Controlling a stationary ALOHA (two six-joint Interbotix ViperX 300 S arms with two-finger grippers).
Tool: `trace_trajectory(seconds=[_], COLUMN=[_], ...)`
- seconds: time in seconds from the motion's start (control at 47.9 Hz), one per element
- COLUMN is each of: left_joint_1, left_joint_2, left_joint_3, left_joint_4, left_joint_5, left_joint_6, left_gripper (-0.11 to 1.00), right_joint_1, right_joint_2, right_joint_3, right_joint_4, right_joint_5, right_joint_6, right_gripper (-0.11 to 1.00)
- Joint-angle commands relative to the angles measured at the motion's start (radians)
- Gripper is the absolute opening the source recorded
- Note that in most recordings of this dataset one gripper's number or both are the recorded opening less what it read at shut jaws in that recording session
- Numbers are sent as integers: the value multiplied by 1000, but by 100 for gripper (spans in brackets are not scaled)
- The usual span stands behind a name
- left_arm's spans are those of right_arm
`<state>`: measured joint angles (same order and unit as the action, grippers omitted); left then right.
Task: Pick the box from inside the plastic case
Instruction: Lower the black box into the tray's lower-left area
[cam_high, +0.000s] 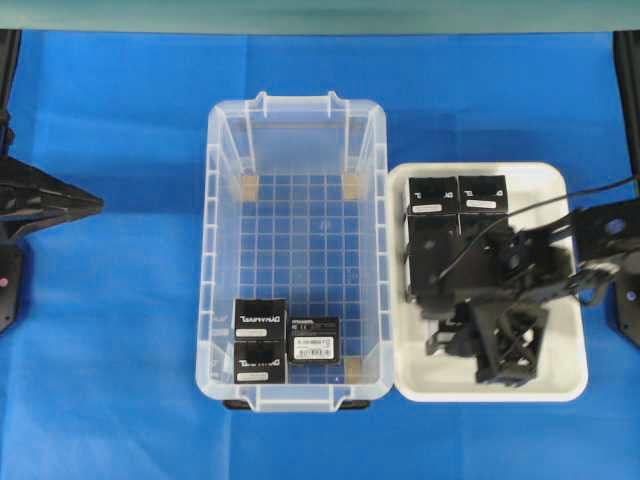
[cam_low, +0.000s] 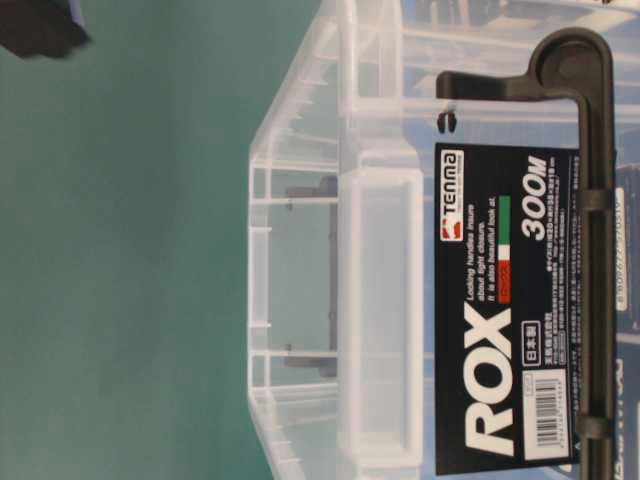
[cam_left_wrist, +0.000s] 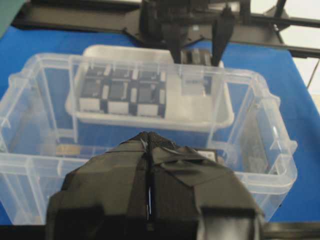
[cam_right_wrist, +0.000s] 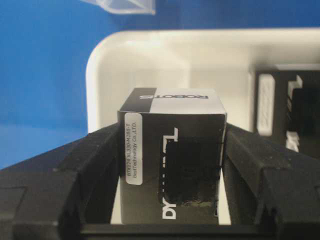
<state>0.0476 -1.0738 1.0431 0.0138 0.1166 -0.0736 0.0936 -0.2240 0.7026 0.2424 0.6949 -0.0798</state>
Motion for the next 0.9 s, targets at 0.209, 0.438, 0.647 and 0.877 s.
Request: trace_trajectory(seconds=[0.209,0.438,0.647,0.877], left_joint_1=[5,5,5,5], left_joint_2=[-5,-8,-8,-9], left_joint_3=[-37,-37,-37,-37], left_joint_4=[2,3,3,3], left_joint_5=[3,8,8,14], left_joint_6=[5,0,0,5], left_gripper=[-6,-6,-6,-6], right_joint_1=[6,-3,-5,-5], right_joint_2=[121,155,156,156], right_joint_3=[-8,0,9,9], right_joint_4=[-2,-63,-69,-67], right_joint_5=[-95,-100,-100,-100], right_joint_6=[-75,-74,-72,-44], right_gripper=[61,61,61,61])
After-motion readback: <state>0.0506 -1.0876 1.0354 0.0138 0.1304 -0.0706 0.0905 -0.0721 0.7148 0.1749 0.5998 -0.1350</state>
